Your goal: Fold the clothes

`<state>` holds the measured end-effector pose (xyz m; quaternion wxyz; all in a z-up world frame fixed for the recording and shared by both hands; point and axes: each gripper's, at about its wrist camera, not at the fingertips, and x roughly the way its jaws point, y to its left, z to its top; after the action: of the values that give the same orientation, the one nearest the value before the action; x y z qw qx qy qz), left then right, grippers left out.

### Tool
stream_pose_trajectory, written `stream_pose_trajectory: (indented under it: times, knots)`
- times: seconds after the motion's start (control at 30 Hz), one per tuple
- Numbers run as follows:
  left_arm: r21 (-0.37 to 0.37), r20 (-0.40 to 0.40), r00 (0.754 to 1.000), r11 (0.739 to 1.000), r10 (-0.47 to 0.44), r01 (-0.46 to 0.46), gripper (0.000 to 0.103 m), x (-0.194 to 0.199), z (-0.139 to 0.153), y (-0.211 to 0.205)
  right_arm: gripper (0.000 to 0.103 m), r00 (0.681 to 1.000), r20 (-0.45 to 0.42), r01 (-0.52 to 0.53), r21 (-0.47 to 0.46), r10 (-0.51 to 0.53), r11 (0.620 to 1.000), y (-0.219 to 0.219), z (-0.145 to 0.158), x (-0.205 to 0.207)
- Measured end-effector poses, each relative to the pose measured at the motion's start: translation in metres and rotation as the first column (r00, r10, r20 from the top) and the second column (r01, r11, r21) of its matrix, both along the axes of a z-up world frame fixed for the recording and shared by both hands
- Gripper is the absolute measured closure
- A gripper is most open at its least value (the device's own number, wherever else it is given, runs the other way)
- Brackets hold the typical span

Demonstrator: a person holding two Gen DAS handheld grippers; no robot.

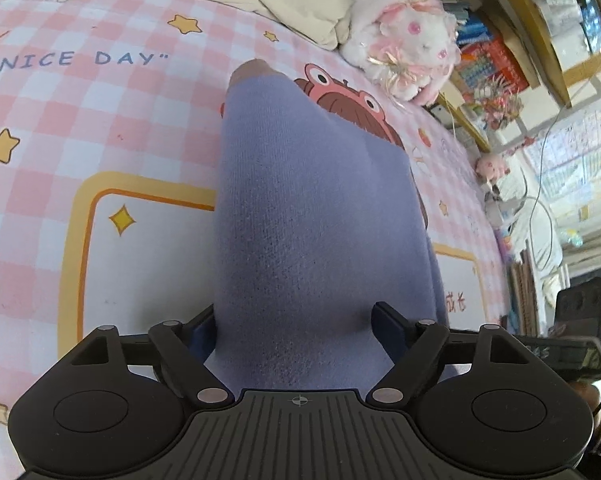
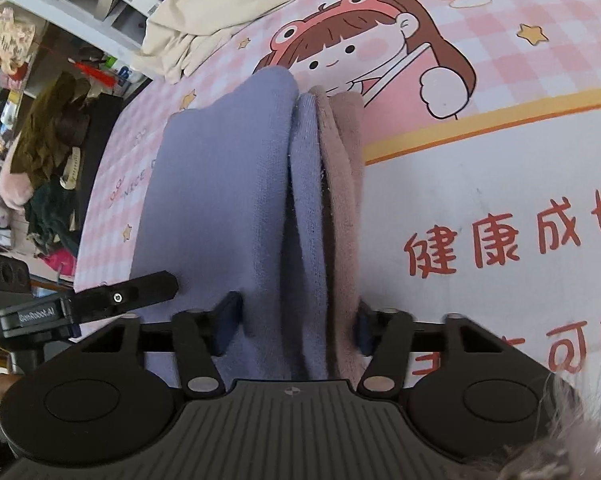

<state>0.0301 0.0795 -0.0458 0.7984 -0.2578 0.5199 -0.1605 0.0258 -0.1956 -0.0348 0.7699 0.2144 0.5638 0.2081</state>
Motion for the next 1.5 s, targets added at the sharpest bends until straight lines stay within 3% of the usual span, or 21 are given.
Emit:
stream_pose_trajectory:
  times: [0.07, 0.17, 0.23, 0.3, 0.43, 0.57, 0.73, 0.83, 1.1, 1.5]
  knots:
    - [0.064, 0.028, 1.000, 0.998, -0.011, 0.009, 0.035, -0.005, 0.005, -0.007, 0.065, 0.997, 0.066, -0.036, -0.042, 0.039, 0.998, 0.007, 0.006, -0.004]
    - [0.152, 0.086, 0.995, 0.987, -0.060, 0.046, 0.037, -0.012, 0.015, -0.021, 0.067, 0.967, 0.203, -0.121, -0.176, 0.157, 0.977, 0.023, 0.019, -0.017]
    - [0.175, 0.091, 0.993, 0.982, -0.081, 0.064, 0.037, -0.011, 0.016, -0.024, 0.067, 0.955, 0.226, -0.142, -0.217, 0.192, 0.966, 0.027, 0.019, -0.020]
    - [0.146, 0.065, 0.995, 0.987, -0.071, 0.061, 0.033, -0.007, 0.011, -0.018, 0.065, 0.963, 0.208, -0.130, -0.192, 0.170, 0.973, 0.022, 0.014, -0.017]
    - [0.038, 0.024, 0.999, 0.999, -0.030, 0.029, 0.030, -0.003, 0.001, -0.003, 0.049, 0.993, 0.100, -0.048, -0.075, 0.056, 0.996, 0.004, 0.000, -0.003]
    - [0.004, 0.032, 0.999, 0.999, -0.036, 0.036, 0.027, -0.001, -0.002, -0.004, 0.050, 0.995, 0.092, -0.025, -0.024, 0.027, 0.999, 0.002, -0.002, 0.002]
    - [0.097, 0.084, 0.995, 0.994, -0.056, 0.048, 0.039, -0.007, 0.004, -0.017, 0.069, 0.985, 0.156, -0.063, -0.078, 0.075, 0.995, 0.014, 0.006, -0.003]
    - [0.149, 0.144, 0.987, 0.987, -0.077, 0.056, 0.045, -0.015, 0.015, -0.026, 0.073, 0.962, 0.244, -0.085, -0.149, 0.121, 0.985, 0.022, 0.018, -0.014]
    - [0.151, 0.239, 0.968, 0.988, -0.079, 0.043, 0.045, -0.014, 0.039, -0.027, 0.073, 0.911, 0.383, -0.082, -0.193, 0.152, 0.978, 0.023, 0.044, -0.019]
    - [0.148, 0.276, 0.960, 0.989, -0.047, 0.006, 0.045, 0.017, 0.047, -0.013, 0.073, 0.886, 0.426, -0.099, -0.206, 0.180, 0.974, 0.036, 0.055, 0.017]
